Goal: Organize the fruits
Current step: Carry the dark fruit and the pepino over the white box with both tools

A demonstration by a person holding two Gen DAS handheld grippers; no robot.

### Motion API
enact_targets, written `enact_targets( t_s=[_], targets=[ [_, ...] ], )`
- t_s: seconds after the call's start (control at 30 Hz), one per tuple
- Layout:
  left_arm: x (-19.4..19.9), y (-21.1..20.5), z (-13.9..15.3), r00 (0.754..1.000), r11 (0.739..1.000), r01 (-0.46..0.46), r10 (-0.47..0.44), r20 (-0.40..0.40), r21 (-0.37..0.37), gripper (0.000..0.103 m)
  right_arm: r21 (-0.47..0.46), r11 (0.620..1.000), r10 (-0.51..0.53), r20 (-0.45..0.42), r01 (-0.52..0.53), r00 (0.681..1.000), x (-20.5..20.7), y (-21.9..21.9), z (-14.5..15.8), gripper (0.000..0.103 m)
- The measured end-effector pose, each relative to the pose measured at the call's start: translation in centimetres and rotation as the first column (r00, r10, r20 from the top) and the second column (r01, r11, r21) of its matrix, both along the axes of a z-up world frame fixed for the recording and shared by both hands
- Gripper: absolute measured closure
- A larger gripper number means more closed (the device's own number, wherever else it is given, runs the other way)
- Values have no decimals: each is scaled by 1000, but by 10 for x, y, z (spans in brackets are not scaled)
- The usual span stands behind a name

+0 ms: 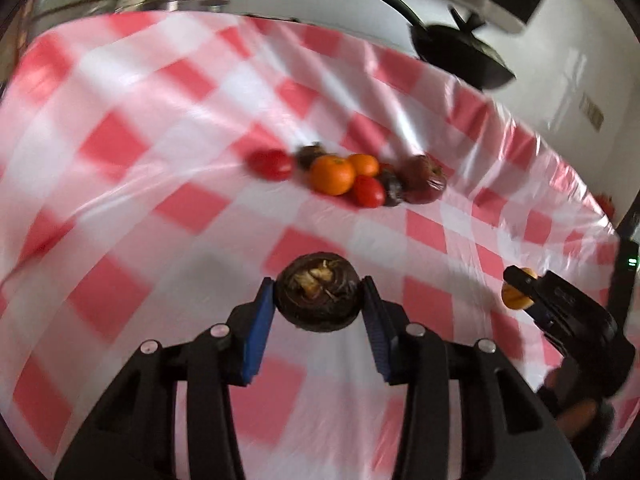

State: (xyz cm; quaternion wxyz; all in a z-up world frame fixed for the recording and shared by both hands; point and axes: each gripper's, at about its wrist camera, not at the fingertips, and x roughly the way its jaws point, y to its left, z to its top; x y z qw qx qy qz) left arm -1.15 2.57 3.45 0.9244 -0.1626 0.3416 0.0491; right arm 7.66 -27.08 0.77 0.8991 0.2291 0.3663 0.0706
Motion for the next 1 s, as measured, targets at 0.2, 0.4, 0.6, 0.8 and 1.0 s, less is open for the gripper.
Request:
enact_targets(
  t_s=[0.2,0.4,0.6,0.8,1.0],
  targets=[
    [-46,32,0,999,999,-45,45,6,-3,59,-2,1000,-1,-6,1,1000,0,0,0,60],
    [-82,55,-5,997,997,-73,73,-12,-7,59,7,1000,-1,2,1,1000,1,-1,-1,60],
    [-128,72,-2,997,997,-81,81,-11,14,59,-15,999,31,-78,-33,996,-9,12,-4,60],
    [-165,100,-10,990,991,-135,135,-32,3,59,31,989,147,-65,-145,987,-58,59,-2,60],
    [-192,119,-11,983,984,-179,179,-27,10,59,17,950,312,-29,-312,950,-116,124,4,60]
  ],
)
